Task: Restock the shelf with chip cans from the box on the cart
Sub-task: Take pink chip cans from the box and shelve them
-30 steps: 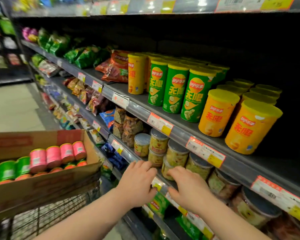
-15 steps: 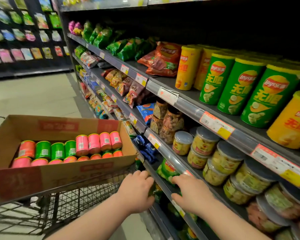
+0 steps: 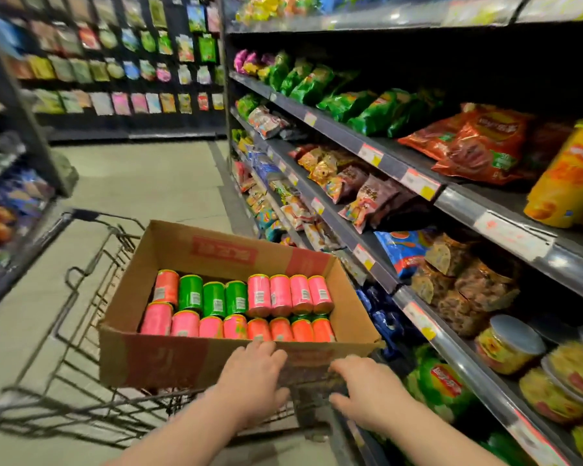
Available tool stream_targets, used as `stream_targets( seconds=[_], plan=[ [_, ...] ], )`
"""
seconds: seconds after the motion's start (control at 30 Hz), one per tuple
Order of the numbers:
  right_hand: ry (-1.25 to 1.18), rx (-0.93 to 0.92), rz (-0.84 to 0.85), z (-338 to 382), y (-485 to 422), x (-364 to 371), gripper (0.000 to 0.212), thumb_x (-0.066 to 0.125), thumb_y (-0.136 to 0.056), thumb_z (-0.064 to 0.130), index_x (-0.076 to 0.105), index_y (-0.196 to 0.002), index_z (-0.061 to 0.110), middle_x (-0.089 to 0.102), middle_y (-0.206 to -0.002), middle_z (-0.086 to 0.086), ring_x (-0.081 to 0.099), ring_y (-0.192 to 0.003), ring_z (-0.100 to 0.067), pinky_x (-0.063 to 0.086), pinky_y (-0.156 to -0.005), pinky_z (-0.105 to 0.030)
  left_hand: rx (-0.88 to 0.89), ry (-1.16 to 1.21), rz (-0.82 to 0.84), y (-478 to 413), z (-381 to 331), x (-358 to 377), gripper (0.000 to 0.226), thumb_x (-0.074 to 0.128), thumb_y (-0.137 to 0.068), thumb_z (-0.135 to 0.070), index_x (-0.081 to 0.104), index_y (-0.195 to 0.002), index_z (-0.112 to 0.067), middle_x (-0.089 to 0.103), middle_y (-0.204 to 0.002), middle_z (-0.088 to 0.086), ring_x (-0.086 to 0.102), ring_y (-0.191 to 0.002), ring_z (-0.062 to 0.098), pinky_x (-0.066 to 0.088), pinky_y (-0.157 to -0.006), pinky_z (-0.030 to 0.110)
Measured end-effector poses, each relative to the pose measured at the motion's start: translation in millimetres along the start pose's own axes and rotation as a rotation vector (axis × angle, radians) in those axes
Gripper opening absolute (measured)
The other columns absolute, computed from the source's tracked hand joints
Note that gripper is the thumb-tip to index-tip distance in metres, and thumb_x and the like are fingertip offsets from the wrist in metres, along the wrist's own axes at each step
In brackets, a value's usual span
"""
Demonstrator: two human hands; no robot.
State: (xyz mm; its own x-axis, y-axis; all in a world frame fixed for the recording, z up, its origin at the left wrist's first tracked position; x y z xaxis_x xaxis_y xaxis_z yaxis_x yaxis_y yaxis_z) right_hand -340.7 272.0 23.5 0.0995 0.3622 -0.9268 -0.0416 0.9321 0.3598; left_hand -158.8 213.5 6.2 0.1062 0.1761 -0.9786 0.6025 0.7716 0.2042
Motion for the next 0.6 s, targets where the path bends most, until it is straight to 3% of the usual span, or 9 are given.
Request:
stream_targets(
  seconds=[0.2,0.6],
  plan=[
    [0.002,-0.045,0.037,39.5,-44.1,0.1,0.045,0.049,-0.089,0.043,0.045,-0.13,0.025,0.052,-0.127,-0.003,0.049,-0.119,-0.026,0.042,-0.096,-0.04,-0.104,0.012,0.002,2.1,63.5,5.3,0.057,0.046,-0.087,-0.051,0.041,-0.134,-0.019,0.046,-0.13,0.004,0.044,-0.121,0.025,0.039,-0.099,0.039],
    [-0.111,-0.062,0.062,19.5,-133.5,-10.0,0.043,0.053,-0.089,0.042,0.048,-0.129,0.027,0.054,-0.13,0.004,0.053,-0.117,-0.02,0.046,-0.094,-0.035,-0.194,0.106,0.032,-46.7,100.4,5.6,0.055,0.049,-0.088,-0.049,0.043,-0.134,-0.02,0.045,-0.131,0.001,0.042,-0.122,0.022,0.038,-0.101,0.037]
  ],
)
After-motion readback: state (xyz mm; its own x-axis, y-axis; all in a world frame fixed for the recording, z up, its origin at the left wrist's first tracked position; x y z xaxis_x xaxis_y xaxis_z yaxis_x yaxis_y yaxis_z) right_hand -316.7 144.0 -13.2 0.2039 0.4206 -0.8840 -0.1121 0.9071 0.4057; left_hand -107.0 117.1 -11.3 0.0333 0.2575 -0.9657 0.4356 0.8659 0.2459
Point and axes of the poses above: each hand's wrist, its own y-axis away from the middle knuckle, its own x-axis out of the palm, z = x × y, the point moved 1 cm from there along -y, towards the middle knuckle
